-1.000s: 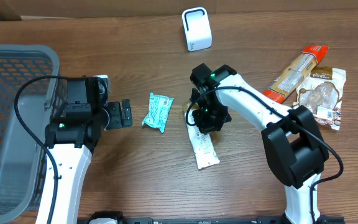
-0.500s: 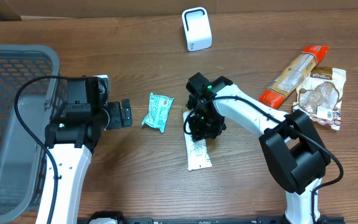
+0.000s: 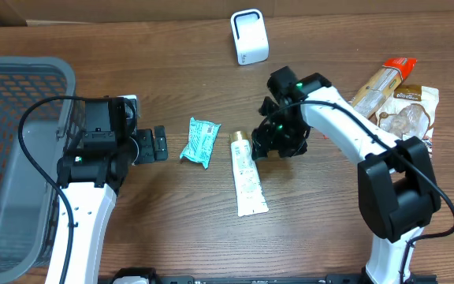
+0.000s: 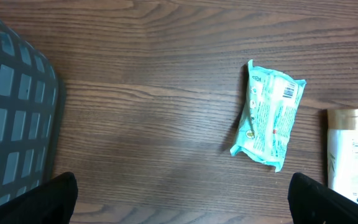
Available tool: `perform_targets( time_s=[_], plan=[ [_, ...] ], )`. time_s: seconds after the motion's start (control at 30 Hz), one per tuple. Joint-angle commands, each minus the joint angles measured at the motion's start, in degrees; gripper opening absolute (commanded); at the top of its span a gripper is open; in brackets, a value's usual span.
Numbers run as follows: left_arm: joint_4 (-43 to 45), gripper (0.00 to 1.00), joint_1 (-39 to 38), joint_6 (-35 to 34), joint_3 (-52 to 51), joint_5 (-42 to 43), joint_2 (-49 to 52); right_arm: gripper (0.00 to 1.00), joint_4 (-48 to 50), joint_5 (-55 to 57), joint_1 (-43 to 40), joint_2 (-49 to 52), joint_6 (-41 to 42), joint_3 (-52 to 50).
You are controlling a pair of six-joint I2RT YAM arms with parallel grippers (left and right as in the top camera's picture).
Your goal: Scan the item barcode
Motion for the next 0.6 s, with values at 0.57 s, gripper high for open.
perform_targets(
  time_s=[0.57],
  plan=[
    [0.09, 1.00, 0.22, 0.87, -0.22, -0.35, 0.31, 0.68, 24.06, -23.43, 0.76, -1.03, 7.48, -21.44]
  ],
)
